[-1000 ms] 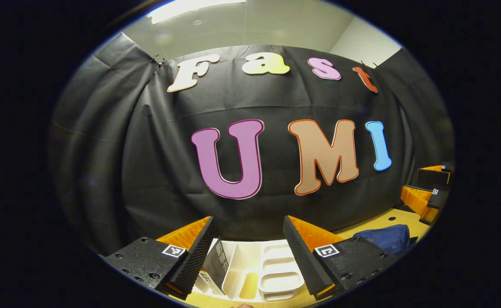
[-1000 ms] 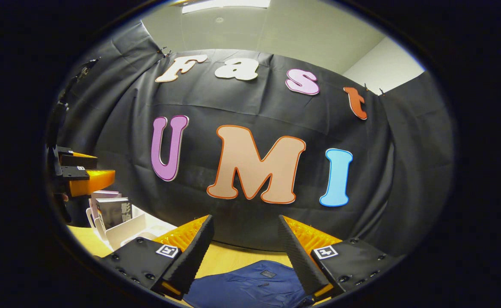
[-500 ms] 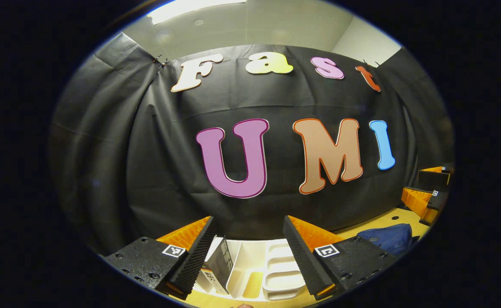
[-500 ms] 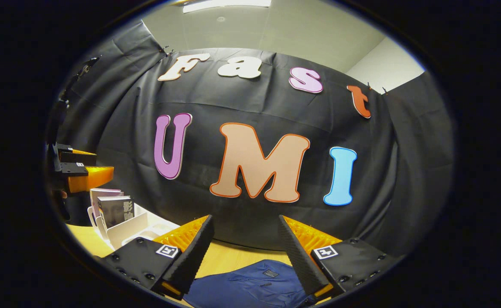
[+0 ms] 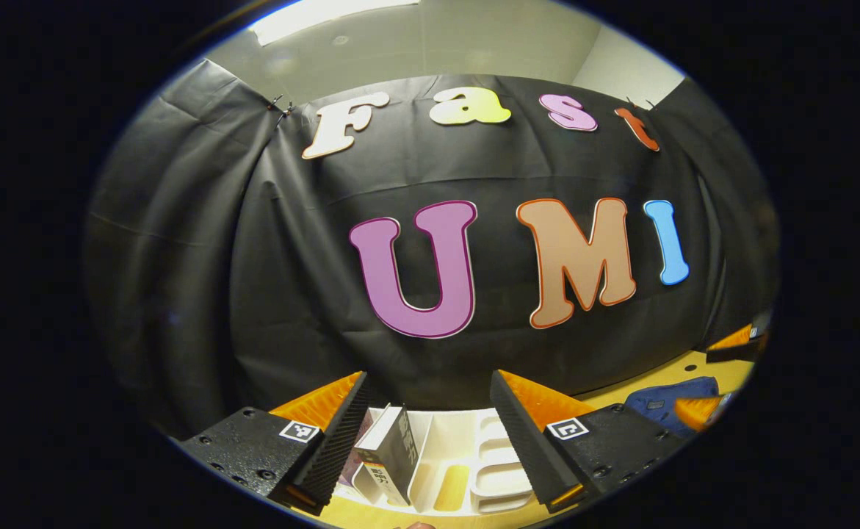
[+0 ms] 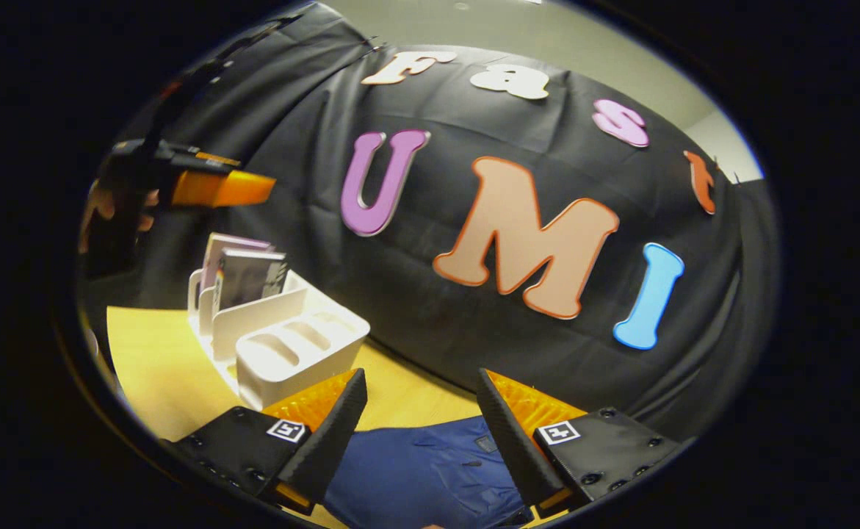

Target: Open the schoolbag, grab two books from the bookshelf and put them into the schoolbag.

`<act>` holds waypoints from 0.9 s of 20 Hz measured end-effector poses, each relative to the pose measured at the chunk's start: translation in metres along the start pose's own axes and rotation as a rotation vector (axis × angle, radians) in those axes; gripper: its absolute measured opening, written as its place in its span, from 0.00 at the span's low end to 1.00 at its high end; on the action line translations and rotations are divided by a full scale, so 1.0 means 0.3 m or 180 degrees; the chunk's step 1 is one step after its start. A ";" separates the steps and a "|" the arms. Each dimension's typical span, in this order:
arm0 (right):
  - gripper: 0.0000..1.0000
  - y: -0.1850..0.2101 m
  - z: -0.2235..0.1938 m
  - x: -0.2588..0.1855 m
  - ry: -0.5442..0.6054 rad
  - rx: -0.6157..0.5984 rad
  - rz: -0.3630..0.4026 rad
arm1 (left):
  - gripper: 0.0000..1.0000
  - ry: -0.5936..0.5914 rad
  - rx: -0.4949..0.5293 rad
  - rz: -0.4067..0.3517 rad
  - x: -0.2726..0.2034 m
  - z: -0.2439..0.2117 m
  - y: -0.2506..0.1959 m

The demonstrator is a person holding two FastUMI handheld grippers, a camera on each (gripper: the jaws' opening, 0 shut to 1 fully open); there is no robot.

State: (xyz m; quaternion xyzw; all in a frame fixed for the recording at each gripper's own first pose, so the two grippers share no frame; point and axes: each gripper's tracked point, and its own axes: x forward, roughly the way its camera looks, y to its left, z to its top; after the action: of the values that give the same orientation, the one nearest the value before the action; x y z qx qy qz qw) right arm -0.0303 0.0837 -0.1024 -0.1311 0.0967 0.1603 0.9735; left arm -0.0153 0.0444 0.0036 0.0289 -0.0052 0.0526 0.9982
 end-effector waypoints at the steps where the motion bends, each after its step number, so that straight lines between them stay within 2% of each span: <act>1: 0.96 0.037 -0.030 0.001 0.0057 -0.0089 0.0086 | 0.96 0.0004 0.0003 0.0021 -0.007 -0.003 0.013; 3: 0.92 0.106 -0.095 -0.005 0.0165 -0.0256 0.0242 | 0.96 0.0023 0.0005 0.0061 -0.014 -0.008 0.038; 4: 0.98 0.141 -0.127 -0.005 0.0217 -0.0324 0.0317 | 0.96 0.0037 0.0007 0.0080 -0.012 -0.015 0.043; 5: 0.98 0.172 -0.158 -0.006 0.0269 -0.0382 0.0384 | 0.96 0.0048 0.0016 0.0101 -0.016 -0.020 0.054; 6: 0.92 0.197 -0.194 -0.012 0.0317 -0.0442 0.0433 | 0.96 0.0061 0.0029 0.0124 -0.019 -0.025 0.069; 7: 0.92 0.222 -0.227 -0.016 0.0370 -0.0515 0.0475 | 0.99 0.0067 0.0039 0.0145 -0.021 -0.029 0.083; 8: 0.92 0.250 -0.264 -0.017 0.0422 -0.0590 0.0516 | 0.96 0.0075 0.0044 0.0163 -0.029 -0.031 0.095; 9: 0.98 0.273 -0.297 -0.022 0.0473 -0.0659 0.0555 | 0.96 0.0086 0.0045 0.0178 -0.028 -0.034 0.099; 10: 0.92 0.292 -0.330 -0.025 0.0531 -0.0735 0.0590 | 0.96 0.0096 0.0046 0.0188 -0.029 -0.036 0.099; 11: 0.92 0.302 -0.356 -0.025 0.0586 -0.0808 0.0595 | 0.99 0.0100 0.0052 0.0202 -0.027 -0.035 0.104; 13: 0.92 0.319 -0.401 -0.030 0.0678 -0.0902 0.0606 | 0.96 0.0112 0.0065 0.0223 -0.030 -0.043 0.117; 14: 0.98 0.326 -0.426 -0.025 0.0727 -0.0945 0.0611 | 0.99 0.0117 0.0070 0.0227 -0.034 -0.046 0.126; 15: 0.92 0.325 -0.441 -0.022 0.0749 -0.1014 0.0578 | 0.99 0.0115 0.0075 0.0228 -0.035 -0.047 0.132; 17: 0.92 0.320 -0.473 -0.037 0.0807 -0.1165 0.0487 | 0.99 0.0123 0.0087 0.0220 -0.040 -0.055 0.135; 18: 0.92 0.305 -0.496 -0.044 0.0850 -0.1200 0.0444 | 0.96 0.0126 0.0090 0.0211 -0.037 -0.055 0.134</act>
State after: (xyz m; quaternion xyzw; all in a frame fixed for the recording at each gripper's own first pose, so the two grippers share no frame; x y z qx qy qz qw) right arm -0.0953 0.1209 -0.2608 -0.3236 0.2017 0.2235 0.8970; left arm -0.0303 0.0843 -0.0108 0.0418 0.0143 0.0863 0.9953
